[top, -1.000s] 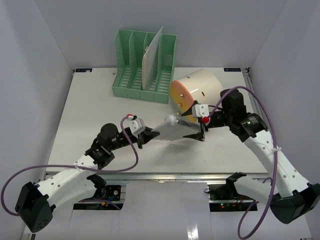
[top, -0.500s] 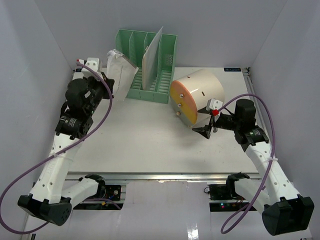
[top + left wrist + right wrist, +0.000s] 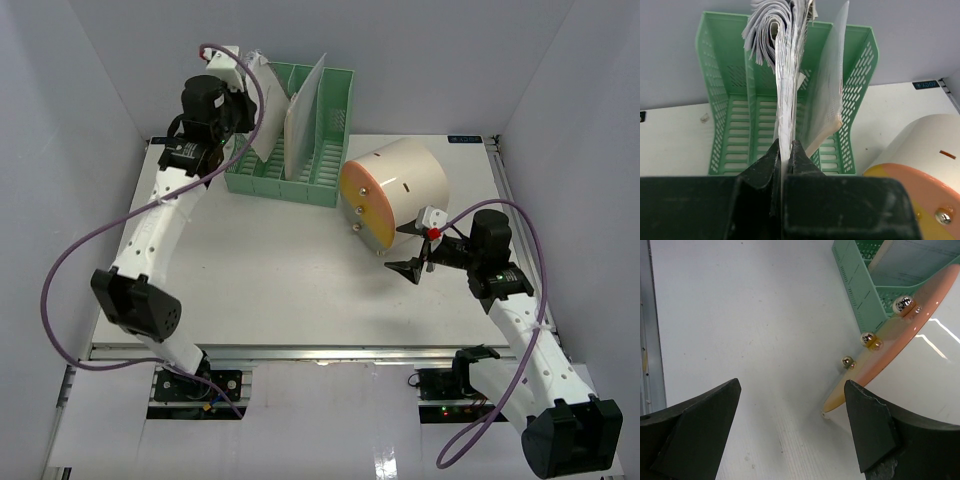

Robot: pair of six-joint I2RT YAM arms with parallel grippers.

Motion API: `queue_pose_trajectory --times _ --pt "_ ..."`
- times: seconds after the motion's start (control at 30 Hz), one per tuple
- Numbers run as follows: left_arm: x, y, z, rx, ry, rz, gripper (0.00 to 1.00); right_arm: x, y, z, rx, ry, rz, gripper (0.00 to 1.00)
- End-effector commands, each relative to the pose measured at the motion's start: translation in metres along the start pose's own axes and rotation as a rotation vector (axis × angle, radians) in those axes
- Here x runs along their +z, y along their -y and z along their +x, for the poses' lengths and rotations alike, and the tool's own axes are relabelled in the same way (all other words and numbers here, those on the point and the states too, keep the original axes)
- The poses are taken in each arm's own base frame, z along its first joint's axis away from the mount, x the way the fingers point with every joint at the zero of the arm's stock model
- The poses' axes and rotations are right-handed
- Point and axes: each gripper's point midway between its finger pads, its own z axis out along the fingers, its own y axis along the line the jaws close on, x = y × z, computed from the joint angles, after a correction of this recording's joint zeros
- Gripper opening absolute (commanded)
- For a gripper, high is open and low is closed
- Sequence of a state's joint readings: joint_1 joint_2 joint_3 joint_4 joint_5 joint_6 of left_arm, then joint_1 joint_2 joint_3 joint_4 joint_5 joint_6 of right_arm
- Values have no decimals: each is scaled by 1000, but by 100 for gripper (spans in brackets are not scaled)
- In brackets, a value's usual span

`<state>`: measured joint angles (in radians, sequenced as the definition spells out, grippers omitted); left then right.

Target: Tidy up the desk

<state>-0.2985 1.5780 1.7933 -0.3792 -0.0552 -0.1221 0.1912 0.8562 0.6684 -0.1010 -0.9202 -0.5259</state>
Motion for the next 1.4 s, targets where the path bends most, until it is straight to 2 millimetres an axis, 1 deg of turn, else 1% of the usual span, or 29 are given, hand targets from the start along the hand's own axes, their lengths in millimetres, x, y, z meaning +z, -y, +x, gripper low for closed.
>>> queue_pose_trajectory --times 0.0,0.07,0.1,0.23,0.33,0.5,0.6,0.63,0.67,0.83,1.1,1.2,1.27,1.37 --pt "17 15 -33 -19 79 59 0 -1 4 -8 -34 33 10 90" --pt "29 11 -23 -14 59 35 0 -1 4 -8 -34 32 11 90" --pt "30 10 -22 -11 57 31 0 -2 4 -8 -34 32 11 90" --pt "45 0 -7 12 28 -17 0 -1 5 -5 -32 27 12 90" --pt "47 -5 -6 20 36 -44 0 -1 6 -3 -29 23 17 90" --pt "41 -13 -16 32 77 -85 0 -1 7 -1 -25 19 18 90" --pt "31 -21 -27 36 115 -116 0 0 7 1 -24 16 18 90" --pt "29 -23 -27 35 120 -122 0 0 7 1 -24 15 18 90" --pt "23 -27 -33 33 135 -129 0 -1 7 2 -23 15 19 90" --pt "15 -34 -39 34 151 -135 0 0 8 5 -15 11 19 90" --pt "13 -38 -41 23 156 -125 0 0 9 10 -10 5 21 90" --pt "18 -33 -34 18 130 -93 0 0 9 11 -9 4 23 90" --pt "24 -31 -26 10 107 -76 0 1 10 12 -8 2 23 90" --pt "27 -27 -23 -4 104 -53 0 0 11 14 -4 -2 27 90"
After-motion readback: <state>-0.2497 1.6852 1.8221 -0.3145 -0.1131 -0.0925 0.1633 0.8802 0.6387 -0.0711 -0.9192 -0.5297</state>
